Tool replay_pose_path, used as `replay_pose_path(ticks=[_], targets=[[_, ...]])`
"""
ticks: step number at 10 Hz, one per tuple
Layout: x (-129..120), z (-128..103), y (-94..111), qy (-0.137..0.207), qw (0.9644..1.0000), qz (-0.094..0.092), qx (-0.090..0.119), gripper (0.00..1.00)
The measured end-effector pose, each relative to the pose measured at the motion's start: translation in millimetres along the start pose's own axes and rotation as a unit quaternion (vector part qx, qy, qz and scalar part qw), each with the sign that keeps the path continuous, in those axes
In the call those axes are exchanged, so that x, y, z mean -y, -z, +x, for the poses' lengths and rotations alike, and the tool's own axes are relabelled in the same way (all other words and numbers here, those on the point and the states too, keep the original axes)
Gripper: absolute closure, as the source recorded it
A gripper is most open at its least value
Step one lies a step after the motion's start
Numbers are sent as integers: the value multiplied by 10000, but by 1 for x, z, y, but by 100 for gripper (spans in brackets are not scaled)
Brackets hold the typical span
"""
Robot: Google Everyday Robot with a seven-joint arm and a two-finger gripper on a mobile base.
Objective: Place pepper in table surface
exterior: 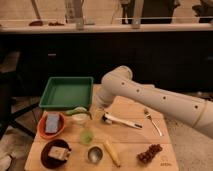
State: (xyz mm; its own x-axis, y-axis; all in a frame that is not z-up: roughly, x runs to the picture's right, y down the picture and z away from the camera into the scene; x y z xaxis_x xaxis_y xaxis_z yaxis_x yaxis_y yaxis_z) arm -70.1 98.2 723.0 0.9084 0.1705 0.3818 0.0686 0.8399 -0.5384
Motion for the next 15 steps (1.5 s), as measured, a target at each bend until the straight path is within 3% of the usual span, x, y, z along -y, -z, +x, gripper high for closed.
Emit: replay_pose_path(ticks=[4,8,15], targets=[[9,-39,-24,413,9991,-104,0,20],[16,-52,-47,617,9977,-281,-23,20],[24,-53,-77,721,9956,-592,-119,23]])
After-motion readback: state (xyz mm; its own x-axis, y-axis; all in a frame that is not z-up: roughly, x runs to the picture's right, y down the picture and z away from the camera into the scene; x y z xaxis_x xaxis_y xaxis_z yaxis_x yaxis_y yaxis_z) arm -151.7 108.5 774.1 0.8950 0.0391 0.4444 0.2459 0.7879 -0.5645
